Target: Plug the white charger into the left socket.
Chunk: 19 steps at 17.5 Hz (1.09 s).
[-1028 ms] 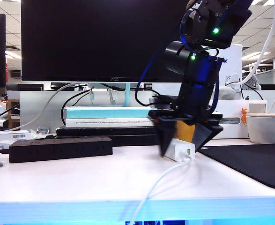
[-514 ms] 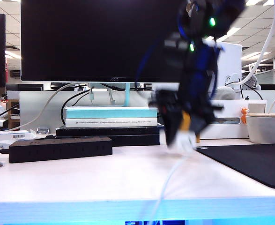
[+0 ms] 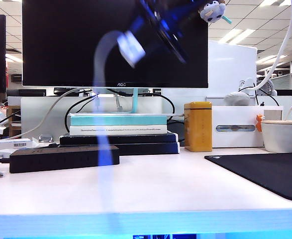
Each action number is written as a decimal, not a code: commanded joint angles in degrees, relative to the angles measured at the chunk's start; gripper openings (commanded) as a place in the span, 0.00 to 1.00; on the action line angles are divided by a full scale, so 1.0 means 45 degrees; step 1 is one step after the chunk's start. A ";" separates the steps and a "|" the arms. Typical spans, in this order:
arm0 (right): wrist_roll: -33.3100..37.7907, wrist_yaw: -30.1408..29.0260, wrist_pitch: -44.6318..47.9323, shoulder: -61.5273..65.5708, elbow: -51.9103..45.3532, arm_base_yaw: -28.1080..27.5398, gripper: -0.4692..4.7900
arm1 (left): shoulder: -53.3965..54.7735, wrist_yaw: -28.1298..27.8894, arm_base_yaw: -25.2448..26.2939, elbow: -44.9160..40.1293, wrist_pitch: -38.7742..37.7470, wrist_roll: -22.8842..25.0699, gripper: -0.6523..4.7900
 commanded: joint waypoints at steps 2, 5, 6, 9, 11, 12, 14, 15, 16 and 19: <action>0.7388 -0.3643 0.2453 -0.0010 0.0107 0.0019 0.42 | -0.0029 0.0068 -0.0005 0.0053 0.0194 0.0107 0.11; 1.0302 -0.5484 0.2540 0.0039 0.0097 0.0019 0.42 | -0.0029 0.0068 -0.0005 0.0053 0.0160 0.0423 0.11; 1.1132 -0.6149 0.2550 0.0034 0.0102 0.0024 0.42 | -0.0029 0.0073 -0.0005 0.0053 0.0151 0.0680 0.11; 1.1312 -0.6654 0.2550 0.0034 0.0102 0.0053 0.42 | -0.0029 0.0301 -0.0005 0.0053 0.0165 0.1355 0.11; 1.1555 -0.7179 0.2550 0.0034 0.0102 0.0053 0.42 | -0.0005 0.2045 -0.0053 0.0053 0.0160 0.3827 0.11; 1.2089 -0.7723 0.2545 0.0034 0.0102 0.0053 0.42 | -0.0005 0.2273 -0.0272 0.0053 0.0243 0.4784 0.11; 1.1594 -0.7640 0.2890 0.0029 0.0107 0.0053 0.42 | -0.0005 0.2278 -0.0559 0.0053 0.0709 0.5008 0.12; 1.1123 -0.7679 0.3342 0.0029 0.0107 0.0053 0.42 | -0.0005 0.2293 -0.0695 0.0053 0.1093 0.5008 0.19; 1.1356 -0.7694 0.3478 0.0005 0.0112 0.0053 0.42 | -0.0005 0.2375 -0.0913 0.0053 0.1569 0.5032 0.34; 1.2313 -0.7499 0.3876 -0.0053 0.0112 0.0053 0.42 | 0.0015 0.2322 -0.1428 0.0053 0.1685 0.5683 0.40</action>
